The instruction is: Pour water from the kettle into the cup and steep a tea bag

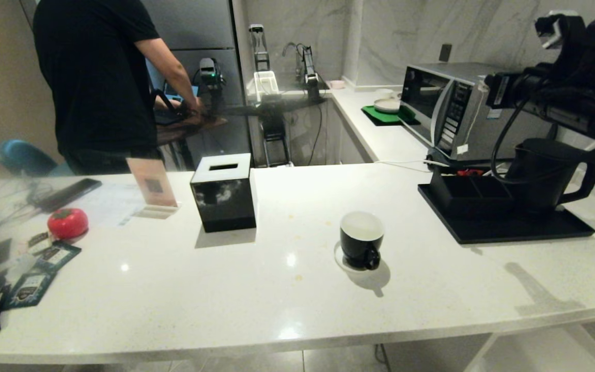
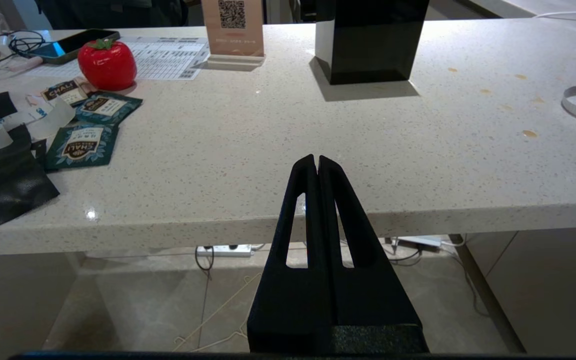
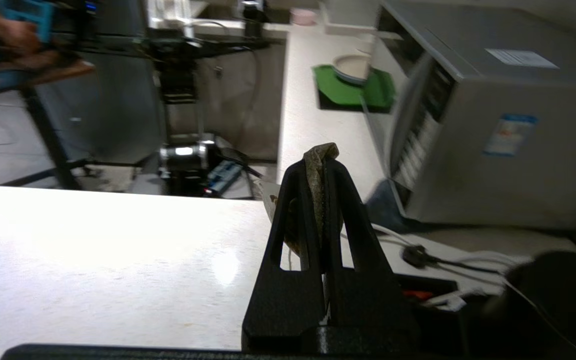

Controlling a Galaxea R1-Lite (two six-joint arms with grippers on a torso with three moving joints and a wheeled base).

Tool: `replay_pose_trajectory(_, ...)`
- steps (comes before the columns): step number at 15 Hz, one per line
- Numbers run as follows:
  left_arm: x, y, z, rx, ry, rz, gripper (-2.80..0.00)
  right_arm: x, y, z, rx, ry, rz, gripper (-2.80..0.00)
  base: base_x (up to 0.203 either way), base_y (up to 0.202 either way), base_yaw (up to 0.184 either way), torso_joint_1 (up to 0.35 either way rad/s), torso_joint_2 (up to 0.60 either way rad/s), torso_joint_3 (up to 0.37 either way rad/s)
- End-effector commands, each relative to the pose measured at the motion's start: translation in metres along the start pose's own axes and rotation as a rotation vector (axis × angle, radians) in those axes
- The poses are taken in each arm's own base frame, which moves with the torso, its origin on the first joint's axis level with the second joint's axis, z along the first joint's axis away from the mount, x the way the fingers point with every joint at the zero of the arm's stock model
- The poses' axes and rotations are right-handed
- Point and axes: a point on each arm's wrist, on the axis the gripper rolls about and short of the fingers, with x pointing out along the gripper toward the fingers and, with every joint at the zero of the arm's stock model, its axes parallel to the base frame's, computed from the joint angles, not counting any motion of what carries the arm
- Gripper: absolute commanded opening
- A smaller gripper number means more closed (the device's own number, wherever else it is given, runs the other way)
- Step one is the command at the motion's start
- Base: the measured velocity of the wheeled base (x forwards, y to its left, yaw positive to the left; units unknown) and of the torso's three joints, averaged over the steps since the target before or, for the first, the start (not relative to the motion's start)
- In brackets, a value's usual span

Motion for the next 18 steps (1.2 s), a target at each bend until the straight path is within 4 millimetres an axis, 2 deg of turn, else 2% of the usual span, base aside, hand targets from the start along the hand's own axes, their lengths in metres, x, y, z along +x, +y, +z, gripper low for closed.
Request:
replay_pose_trajectory(1, 0.000, 0.000, 0.000, -0.001, 0.001, 0.000, -2.80, -0.008, 0.013, 0.011, 0.011, -0.028, 0.049, -2.80, 0.000, 0.000, 0.000, 0.000, 0.00, 0.000)
replay_pose_trajectory(9, 0.000, 0.000, 0.000, -0.001, 0.001, 0.000, -2.80, -0.038, 0.073, 0.044, 0.061, -0.115, 0.242, -2.80, 0.000, 0.000, 0.000, 0.000, 0.00, 0.000)
replay_pose_trajectory(18, 0.000, 0.000, 0.000, -0.001, 0.001, 0.000, -2.80, -0.079, 0.138, 0.066, 0.115, -0.163, 0.479, -2.80, 0.000, 0.000, 0.000, 0.000, 0.00, 0.000)
